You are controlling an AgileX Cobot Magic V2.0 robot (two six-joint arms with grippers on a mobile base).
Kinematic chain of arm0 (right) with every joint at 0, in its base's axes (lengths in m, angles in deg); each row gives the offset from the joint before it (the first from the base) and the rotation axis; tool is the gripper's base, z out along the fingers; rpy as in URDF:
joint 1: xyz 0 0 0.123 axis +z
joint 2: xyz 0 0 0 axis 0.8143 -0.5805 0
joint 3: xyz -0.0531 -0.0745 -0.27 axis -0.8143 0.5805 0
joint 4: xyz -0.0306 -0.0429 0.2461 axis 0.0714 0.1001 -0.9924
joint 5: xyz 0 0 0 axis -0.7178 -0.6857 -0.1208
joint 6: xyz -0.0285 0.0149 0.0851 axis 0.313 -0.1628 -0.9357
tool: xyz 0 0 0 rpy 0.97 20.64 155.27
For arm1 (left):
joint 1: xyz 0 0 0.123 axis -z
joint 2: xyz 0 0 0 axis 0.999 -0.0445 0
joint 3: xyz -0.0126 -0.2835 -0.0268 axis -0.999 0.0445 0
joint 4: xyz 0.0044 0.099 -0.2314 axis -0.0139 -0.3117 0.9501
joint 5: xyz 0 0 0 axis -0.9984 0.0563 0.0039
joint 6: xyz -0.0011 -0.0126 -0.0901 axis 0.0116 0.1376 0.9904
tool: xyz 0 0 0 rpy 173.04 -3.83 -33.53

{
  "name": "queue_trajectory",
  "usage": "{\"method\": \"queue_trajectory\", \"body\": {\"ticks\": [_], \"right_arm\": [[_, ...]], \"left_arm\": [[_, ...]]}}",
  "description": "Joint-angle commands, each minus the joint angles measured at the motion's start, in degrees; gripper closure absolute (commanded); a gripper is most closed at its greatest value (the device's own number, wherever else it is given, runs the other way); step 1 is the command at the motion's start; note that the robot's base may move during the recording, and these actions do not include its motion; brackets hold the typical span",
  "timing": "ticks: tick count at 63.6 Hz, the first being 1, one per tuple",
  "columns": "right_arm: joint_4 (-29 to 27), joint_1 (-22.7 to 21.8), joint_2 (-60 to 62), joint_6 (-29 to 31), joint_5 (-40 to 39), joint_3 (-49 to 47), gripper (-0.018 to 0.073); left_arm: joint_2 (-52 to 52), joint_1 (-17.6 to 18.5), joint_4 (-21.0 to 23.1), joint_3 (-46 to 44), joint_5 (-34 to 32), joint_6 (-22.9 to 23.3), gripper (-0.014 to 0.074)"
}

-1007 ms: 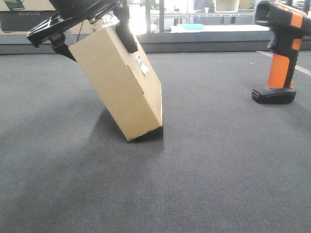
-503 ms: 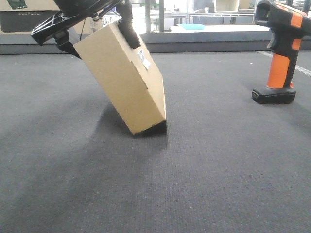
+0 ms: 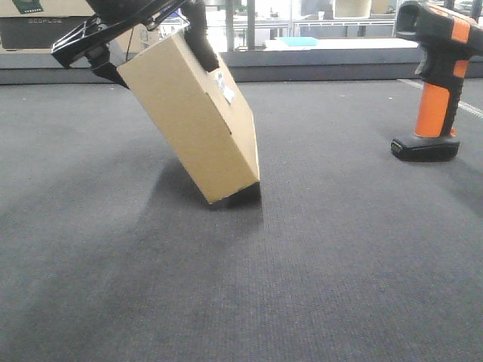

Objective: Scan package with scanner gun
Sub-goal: 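Close the right gripper on the orange scanner gun's handle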

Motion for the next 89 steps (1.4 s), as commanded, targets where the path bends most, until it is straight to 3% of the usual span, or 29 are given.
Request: {"method": "queue_trajectory", "body": {"ticks": [1,14,27,63,71,84,86,89], "right_arm": [[0.59,0.14,-5.19,-1.63,-9.37,-0.4,0.072],[13.03,0.14,-15.81,-15.96,-26.41,-0.4,0.072],[12.82,0.14,-24.64,-22.03,-38.85,-1.24,0.0721],[13.49,0.14,-27.19,-22.32,-27.8,-9.65,0.0713],[13.49,0.14,-27.19,-22.32,-28.16,-9.65,0.0552],[13.07,0.14,-27.19,-22.32,-28.02,-10.82,0.0038],[13.07,0.14,-27.19,-22.32,-27.41,-11.06,-0.0014],[13.07,0.14,-27.19,-22.32,-26.39,-11.76,-0.001]], "left_arm": [[0.69,-0.13,0.45,-0.01,-1.07,-0.1,0.0707],[0.69,-0.13,0.45,-0.01,-1.07,-0.1,0.0707],[0.69,-0.13,0.44,0.11,-1.07,-0.1,0.0707],[0.69,-0.13,0.44,0.11,-0.96,-0.1,0.0707],[0.69,-0.13,0.44,0.11,-0.96,-0.1,0.0707],[0.69,-0.13,0.35,0.11,-1.18,-0.1,0.0707],[0.69,-0.13,0.35,0.11,-1.32,-0.1,0.0707],[0.69,-0.13,0.35,0.11,-1.42,-0.1,0.0707]]}}
